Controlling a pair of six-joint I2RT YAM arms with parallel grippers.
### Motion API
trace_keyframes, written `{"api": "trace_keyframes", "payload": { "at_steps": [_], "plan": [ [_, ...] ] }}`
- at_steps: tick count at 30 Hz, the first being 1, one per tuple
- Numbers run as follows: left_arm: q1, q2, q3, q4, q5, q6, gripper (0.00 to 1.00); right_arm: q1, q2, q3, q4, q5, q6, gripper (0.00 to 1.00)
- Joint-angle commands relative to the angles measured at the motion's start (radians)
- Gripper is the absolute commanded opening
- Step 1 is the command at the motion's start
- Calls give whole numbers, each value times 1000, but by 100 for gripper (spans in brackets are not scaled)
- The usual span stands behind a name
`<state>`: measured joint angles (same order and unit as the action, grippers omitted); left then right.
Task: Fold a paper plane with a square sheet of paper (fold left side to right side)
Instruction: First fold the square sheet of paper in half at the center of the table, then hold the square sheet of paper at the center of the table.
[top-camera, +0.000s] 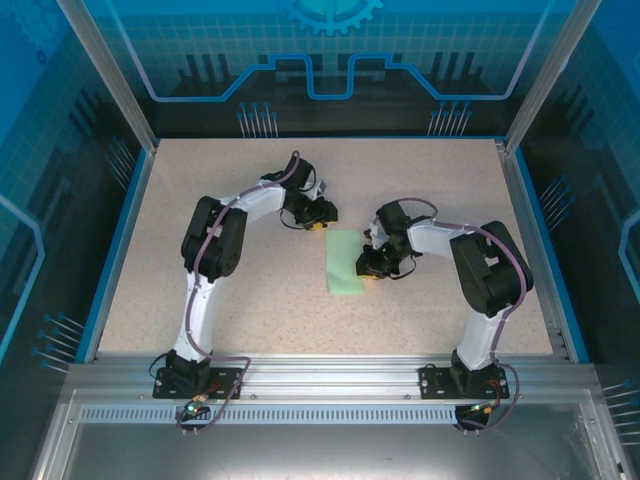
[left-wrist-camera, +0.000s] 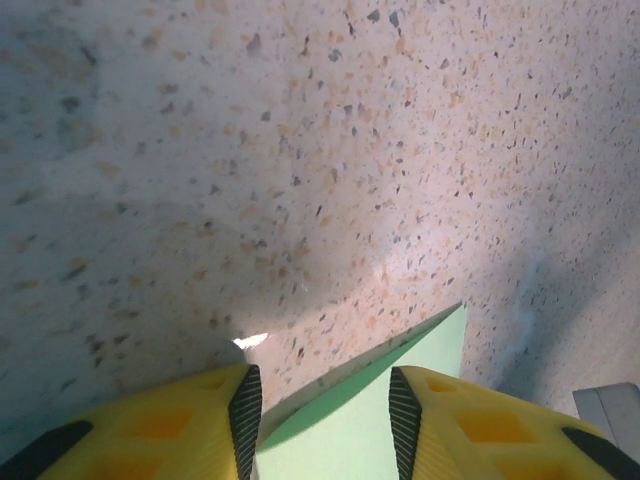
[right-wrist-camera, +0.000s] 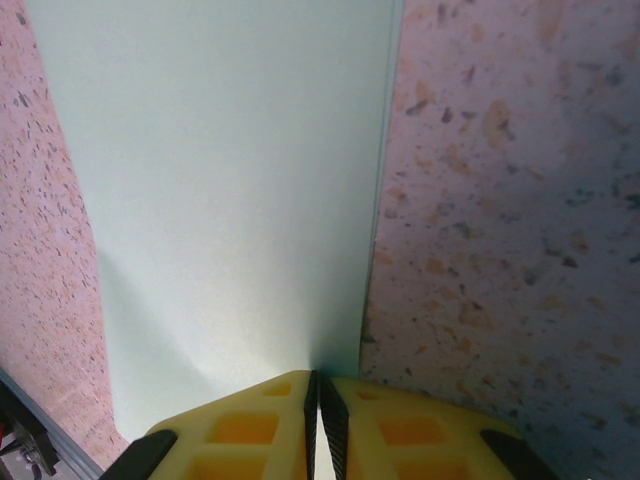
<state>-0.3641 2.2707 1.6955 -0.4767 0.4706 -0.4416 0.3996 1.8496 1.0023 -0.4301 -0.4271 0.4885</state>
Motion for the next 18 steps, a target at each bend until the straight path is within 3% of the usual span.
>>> {"api": "trace_keyframes", "payload": {
  "at_steps": [1,8,12,18],
  "plan": [
    [13,-195,-85,24,-38,32,44,33,70,-61,-50,92,-8,16],
    [-43,-452,-405,192,-7,-43,46,33,72,-62,-38,91,-1,16],
    [-133,-425,-478,270,10,-94,46,33,77,-61,-29,77,4,16],
    [-188,-280,-432,292,-9,-121,45,33,69,-62,-20,66,8,17]
  ]
}}
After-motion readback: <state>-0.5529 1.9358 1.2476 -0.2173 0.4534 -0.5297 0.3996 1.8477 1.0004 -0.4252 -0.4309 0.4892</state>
